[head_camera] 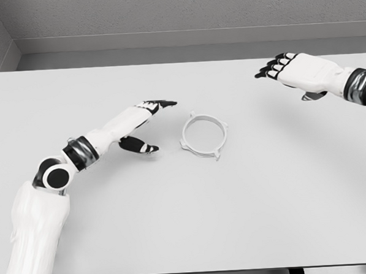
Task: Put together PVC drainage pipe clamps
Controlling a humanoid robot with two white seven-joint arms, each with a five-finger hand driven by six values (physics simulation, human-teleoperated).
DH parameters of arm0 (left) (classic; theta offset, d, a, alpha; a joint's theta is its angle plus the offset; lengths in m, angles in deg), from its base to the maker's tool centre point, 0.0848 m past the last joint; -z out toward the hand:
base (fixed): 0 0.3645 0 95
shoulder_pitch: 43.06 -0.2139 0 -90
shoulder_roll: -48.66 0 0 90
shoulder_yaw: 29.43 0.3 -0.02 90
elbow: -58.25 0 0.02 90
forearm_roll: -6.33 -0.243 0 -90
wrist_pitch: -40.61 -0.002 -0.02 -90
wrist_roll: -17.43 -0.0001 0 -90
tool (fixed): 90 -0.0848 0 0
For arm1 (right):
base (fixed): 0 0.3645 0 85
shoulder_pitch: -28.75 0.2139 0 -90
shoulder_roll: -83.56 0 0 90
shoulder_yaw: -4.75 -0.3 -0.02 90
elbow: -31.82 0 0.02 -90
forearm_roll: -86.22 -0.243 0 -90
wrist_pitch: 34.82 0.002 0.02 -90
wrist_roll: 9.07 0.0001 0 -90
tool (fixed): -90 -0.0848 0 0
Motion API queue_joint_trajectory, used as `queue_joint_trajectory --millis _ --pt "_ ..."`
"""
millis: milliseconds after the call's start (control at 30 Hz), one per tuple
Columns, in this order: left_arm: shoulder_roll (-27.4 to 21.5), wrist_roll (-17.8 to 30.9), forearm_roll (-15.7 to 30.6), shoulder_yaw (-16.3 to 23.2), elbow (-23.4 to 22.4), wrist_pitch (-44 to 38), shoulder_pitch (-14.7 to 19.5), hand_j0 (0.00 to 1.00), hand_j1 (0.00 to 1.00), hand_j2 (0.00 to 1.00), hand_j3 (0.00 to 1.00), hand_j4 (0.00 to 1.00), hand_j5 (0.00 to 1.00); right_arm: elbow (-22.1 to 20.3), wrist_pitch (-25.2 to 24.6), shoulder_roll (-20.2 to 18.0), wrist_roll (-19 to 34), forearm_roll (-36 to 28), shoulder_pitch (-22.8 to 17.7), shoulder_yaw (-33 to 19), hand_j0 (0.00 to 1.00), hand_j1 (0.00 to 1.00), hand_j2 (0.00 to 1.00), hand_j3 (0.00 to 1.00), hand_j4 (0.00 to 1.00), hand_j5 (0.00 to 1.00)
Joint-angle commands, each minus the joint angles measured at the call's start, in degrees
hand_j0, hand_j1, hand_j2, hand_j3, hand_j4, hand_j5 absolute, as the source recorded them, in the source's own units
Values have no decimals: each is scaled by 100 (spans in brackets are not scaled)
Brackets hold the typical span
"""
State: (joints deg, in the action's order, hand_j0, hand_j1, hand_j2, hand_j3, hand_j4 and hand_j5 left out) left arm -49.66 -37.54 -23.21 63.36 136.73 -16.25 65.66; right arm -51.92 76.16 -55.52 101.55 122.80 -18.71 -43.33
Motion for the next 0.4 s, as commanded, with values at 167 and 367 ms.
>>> queue_joint_trajectory --millis 167,367 --pt "-2525 -4 1345 -525 -130 186 -510 100 100 100 100 100 100 -529 -15 -550 30 -872 -255 -26 100 100 100 100 100 100" --pt "-2797 -4 1345 -613 -456 186 -510 100 100 100 100 100 100 -538 -6 -559 21 -1031 -255 -26 100 100 100 100 100 100"
